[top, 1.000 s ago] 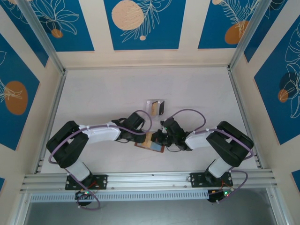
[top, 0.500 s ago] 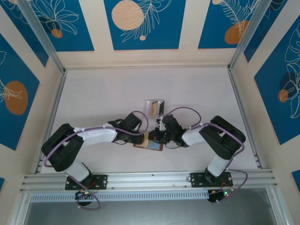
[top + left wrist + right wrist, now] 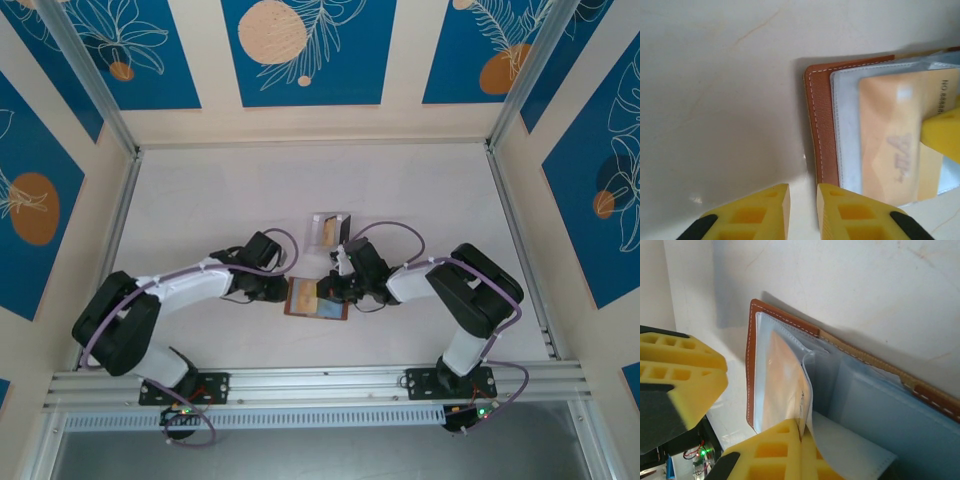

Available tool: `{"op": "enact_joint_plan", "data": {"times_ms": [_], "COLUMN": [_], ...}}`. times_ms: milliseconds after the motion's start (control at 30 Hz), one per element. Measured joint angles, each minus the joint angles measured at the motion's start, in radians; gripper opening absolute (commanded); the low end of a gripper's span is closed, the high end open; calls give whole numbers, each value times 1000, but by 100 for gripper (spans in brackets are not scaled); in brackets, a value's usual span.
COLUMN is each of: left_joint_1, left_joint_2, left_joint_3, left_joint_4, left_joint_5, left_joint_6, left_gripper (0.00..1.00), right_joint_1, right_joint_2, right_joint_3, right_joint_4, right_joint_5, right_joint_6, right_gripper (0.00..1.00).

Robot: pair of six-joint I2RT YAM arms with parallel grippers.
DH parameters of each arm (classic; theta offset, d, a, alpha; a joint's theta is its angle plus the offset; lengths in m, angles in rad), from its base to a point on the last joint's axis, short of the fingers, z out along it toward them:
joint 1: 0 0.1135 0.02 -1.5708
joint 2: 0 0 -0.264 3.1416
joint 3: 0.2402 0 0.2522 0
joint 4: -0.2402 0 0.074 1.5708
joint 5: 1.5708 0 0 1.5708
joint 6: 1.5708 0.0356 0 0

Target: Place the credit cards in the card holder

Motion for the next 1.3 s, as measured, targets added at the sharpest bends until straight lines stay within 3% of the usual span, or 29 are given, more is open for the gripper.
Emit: {"op": "enact_joint_plan", "data": {"times_ms": [433, 633, 800, 1067, 1300], "left_joint_1": [-22, -44, -64, -82, -87], "left_joint_2": [77, 76, 77, 77, 72], "left_joint_3": [14, 8, 8, 3, -16], "left_joint_4": [23, 34, 35, 42, 68], "left_joint_5": [-8, -45, -79, -110, -120], "left_joint_6": [9, -8, -22, -43, -63], "left_gripper": [20, 20, 20, 20, 20], "right_joint_1": [10, 39, 63, 86, 111], "right_joint_2": [1, 3, 2, 3, -30], "right_joint_3": [26, 44, 58, 86, 121], "right_joint_4": [-45, -64, -79, -92, -195], "right_joint_5": [6, 47, 87, 102, 148], "right_joint_6": [-7, -2, 13, 50, 34], "right_gripper": [0, 8, 8, 32, 42]}}
